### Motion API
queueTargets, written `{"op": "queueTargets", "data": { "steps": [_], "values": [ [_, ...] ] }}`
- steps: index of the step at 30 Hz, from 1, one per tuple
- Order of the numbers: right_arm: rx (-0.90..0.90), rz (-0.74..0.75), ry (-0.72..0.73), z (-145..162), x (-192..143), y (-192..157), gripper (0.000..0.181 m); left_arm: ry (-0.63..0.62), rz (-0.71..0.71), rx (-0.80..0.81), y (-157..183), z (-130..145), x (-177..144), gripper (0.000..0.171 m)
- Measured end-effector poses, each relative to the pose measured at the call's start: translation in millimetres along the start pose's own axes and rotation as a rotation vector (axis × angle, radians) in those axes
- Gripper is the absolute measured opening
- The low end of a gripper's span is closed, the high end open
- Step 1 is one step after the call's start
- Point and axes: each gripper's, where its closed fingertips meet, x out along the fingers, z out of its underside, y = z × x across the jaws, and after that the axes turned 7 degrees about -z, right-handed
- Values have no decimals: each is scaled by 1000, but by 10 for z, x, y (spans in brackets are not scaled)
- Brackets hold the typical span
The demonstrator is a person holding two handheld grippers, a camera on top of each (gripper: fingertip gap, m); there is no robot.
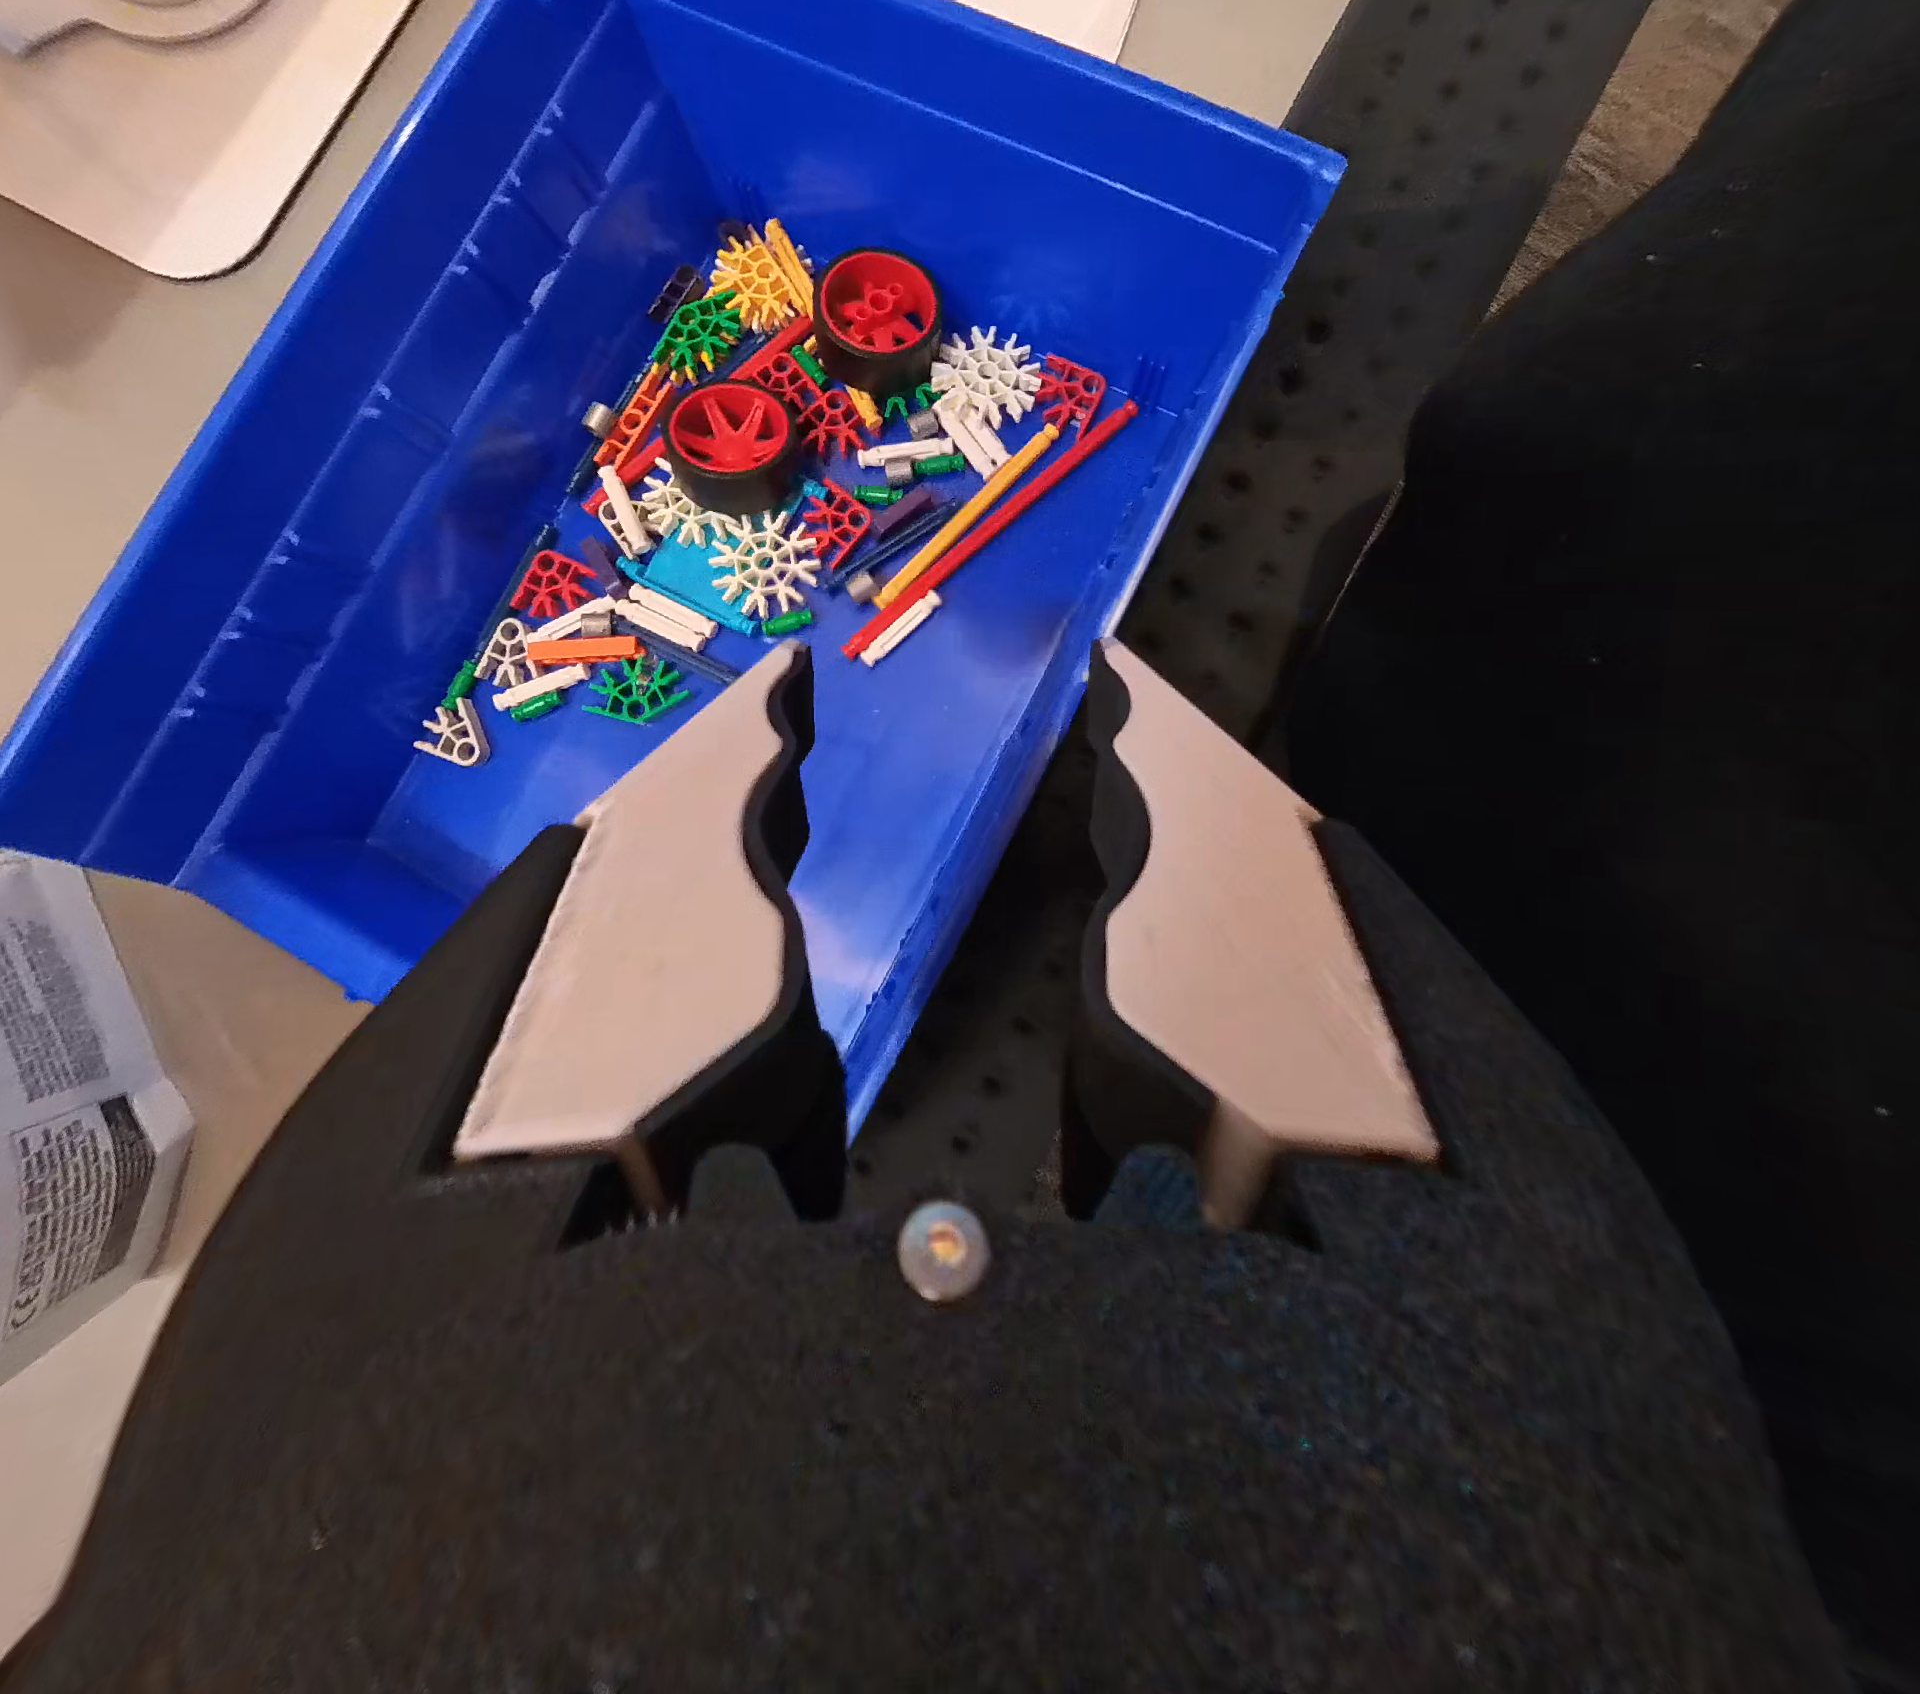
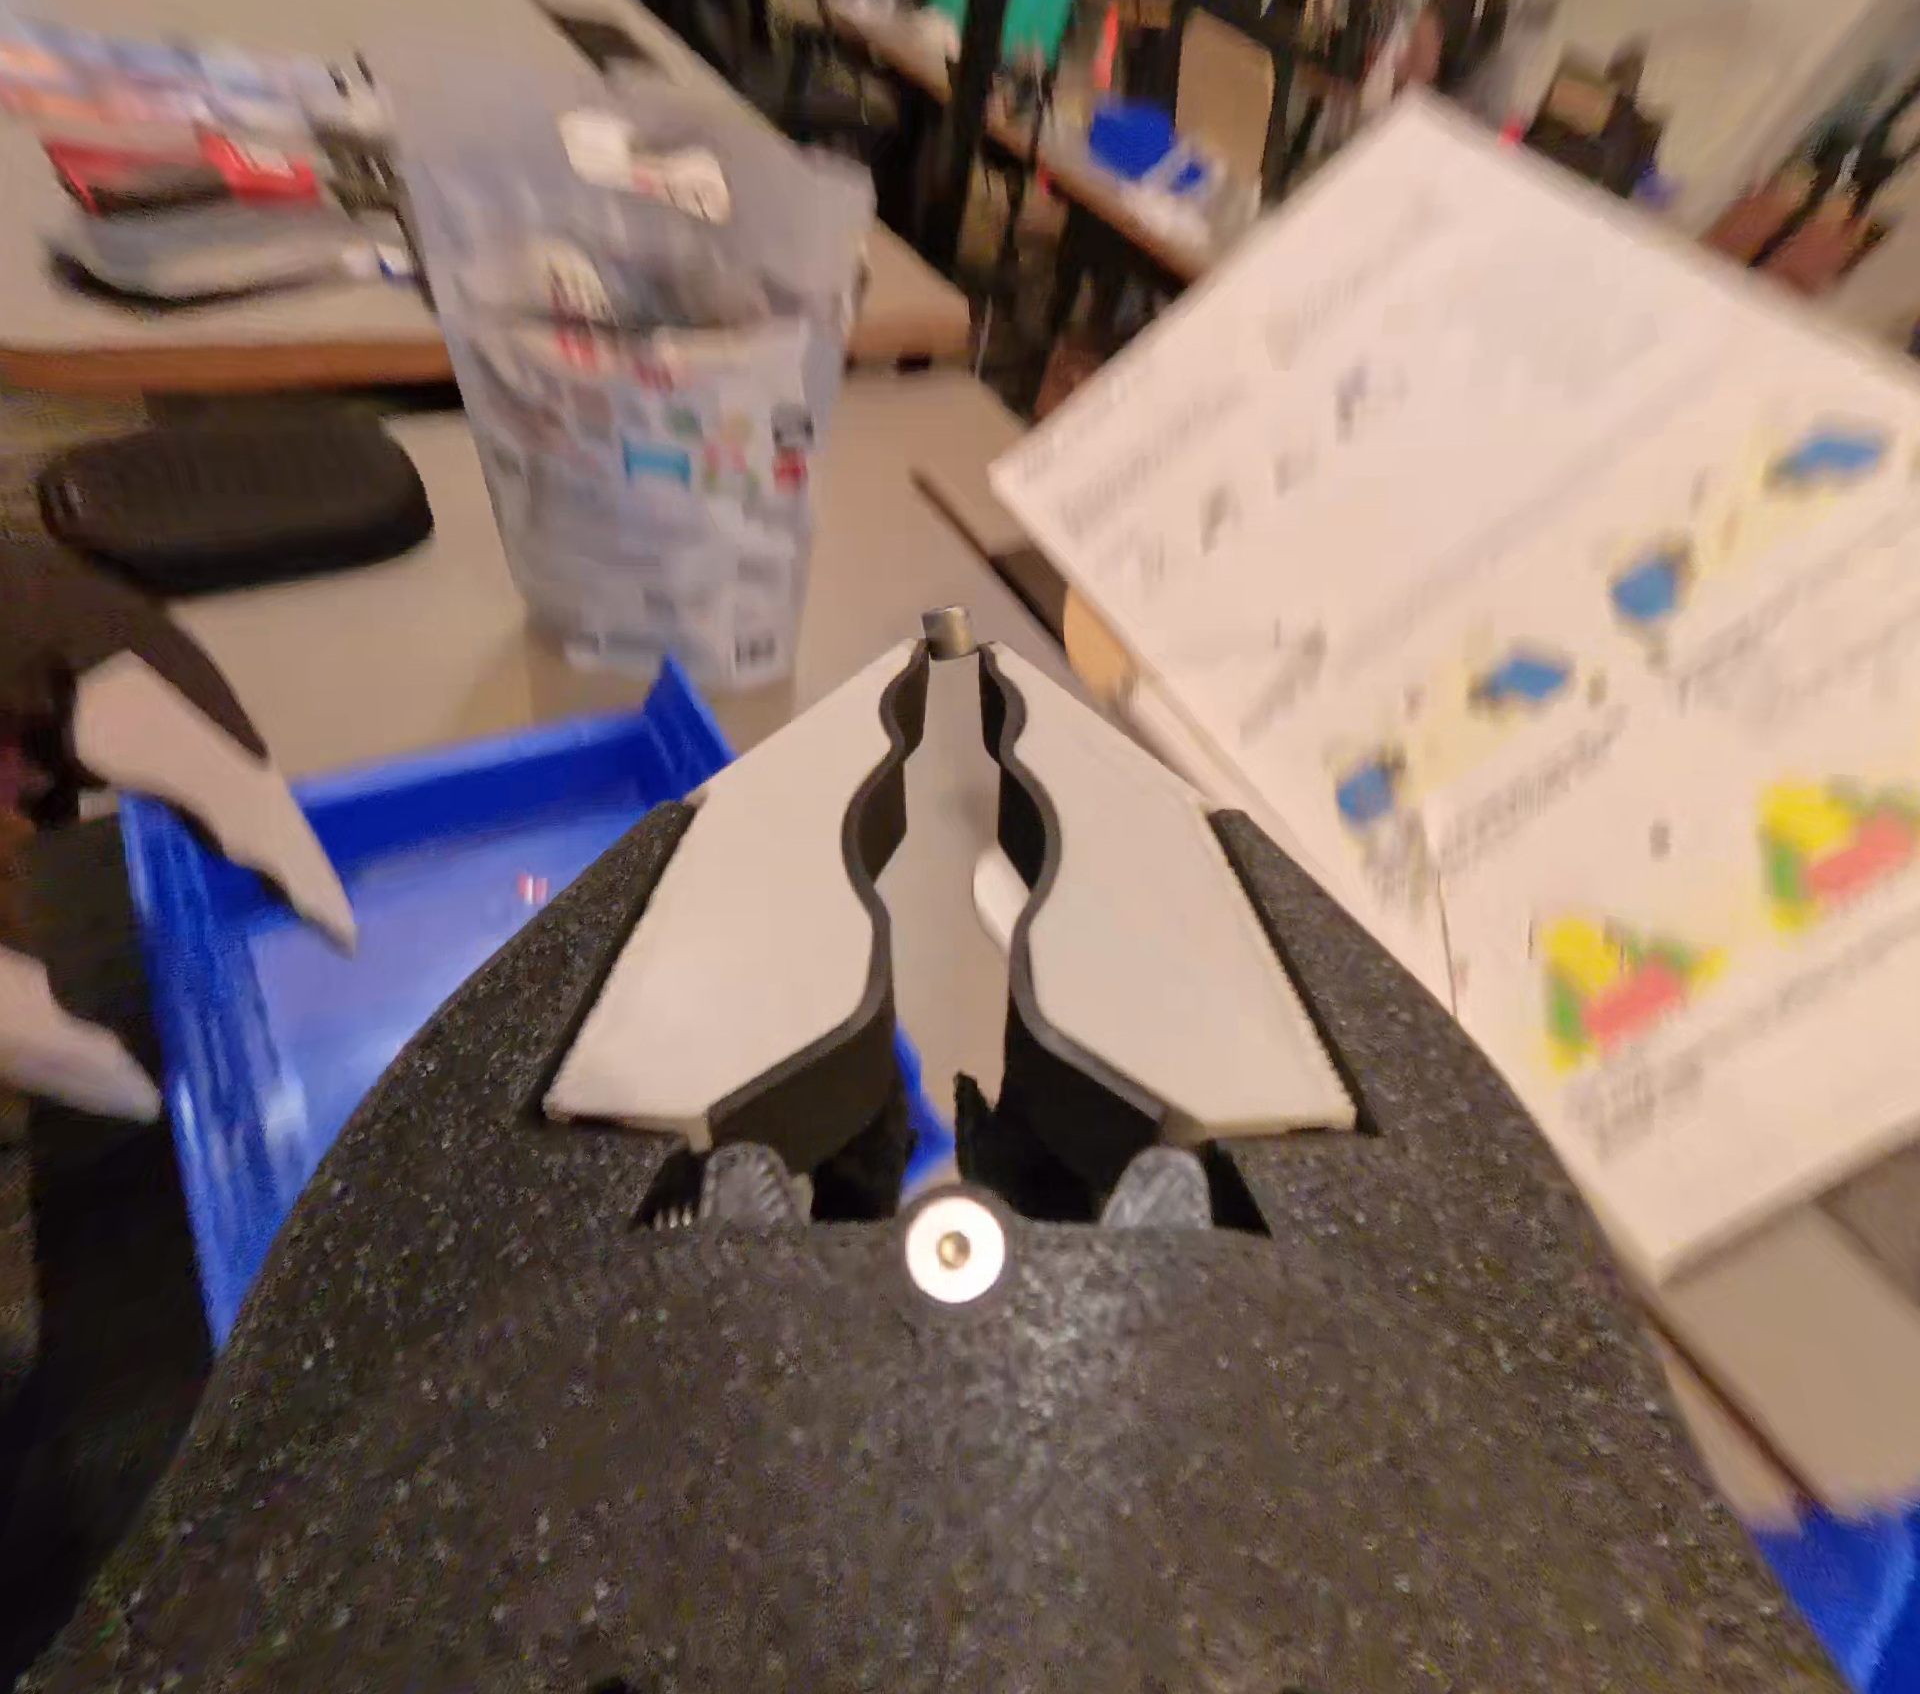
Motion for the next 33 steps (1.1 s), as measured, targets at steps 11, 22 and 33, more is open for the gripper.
{"op": "queueTargets", "data": {
  "steps": [11, 22, 33],
  "values": [
    [-247, -120, 400, -1755, 710, -669, 7, 7, -65, -72, 7, 173, -99, 50],
    [-58, -307, 32, -824, 2062, -695, 32, 6, -90, -129, -84, 342, -213, 50],
    [107, -263, -48, -127, 1331, -178, 18, -9, -53, -134, -114, 431, -150, 52]
  ]
}}
